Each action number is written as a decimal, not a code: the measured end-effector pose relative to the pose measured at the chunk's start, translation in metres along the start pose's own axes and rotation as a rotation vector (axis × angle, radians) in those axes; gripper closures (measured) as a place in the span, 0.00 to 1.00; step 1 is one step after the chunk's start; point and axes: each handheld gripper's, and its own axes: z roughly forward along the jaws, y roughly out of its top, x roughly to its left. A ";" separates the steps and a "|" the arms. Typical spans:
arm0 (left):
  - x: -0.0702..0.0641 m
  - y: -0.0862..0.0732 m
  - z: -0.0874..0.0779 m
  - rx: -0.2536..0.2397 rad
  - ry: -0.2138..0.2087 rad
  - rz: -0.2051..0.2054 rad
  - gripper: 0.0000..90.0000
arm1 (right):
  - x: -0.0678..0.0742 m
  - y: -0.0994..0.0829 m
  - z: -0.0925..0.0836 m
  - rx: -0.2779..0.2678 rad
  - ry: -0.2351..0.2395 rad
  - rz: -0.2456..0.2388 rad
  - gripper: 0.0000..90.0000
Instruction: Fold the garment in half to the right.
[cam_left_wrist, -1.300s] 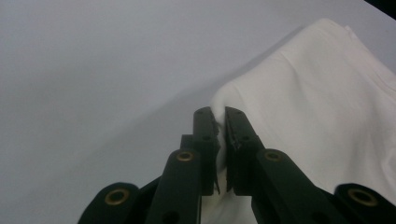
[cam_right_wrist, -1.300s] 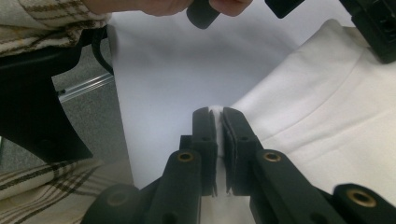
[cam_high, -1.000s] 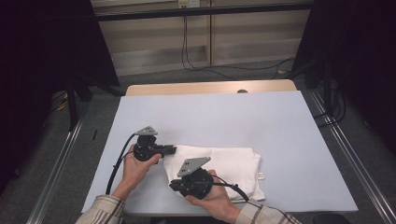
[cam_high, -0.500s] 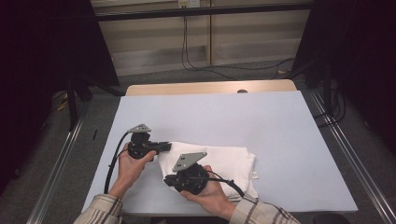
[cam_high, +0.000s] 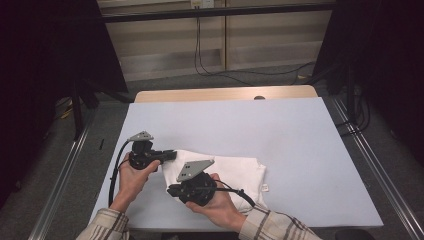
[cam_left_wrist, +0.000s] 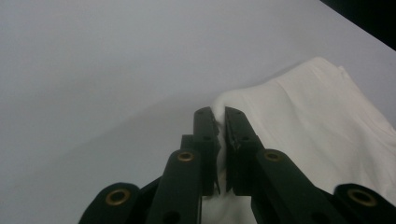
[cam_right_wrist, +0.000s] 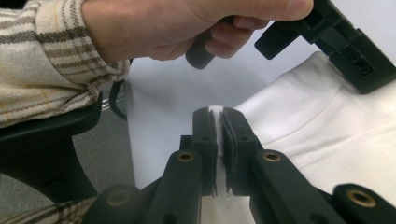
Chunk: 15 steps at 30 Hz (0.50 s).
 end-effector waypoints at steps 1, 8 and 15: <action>0.000 0.001 -0.001 0.009 0.010 -0.010 0.94 | 0.000 0.001 0.000 -0.004 0.001 0.005 0.94; -0.001 0.003 -0.003 0.014 0.005 -0.016 0.94 | 0.002 0.002 -0.001 -0.019 -0.002 0.004 0.94; -0.004 0.016 -0.001 0.012 0.004 0.003 0.94 | 0.001 0.006 -0.005 -0.030 -0.015 0.003 0.94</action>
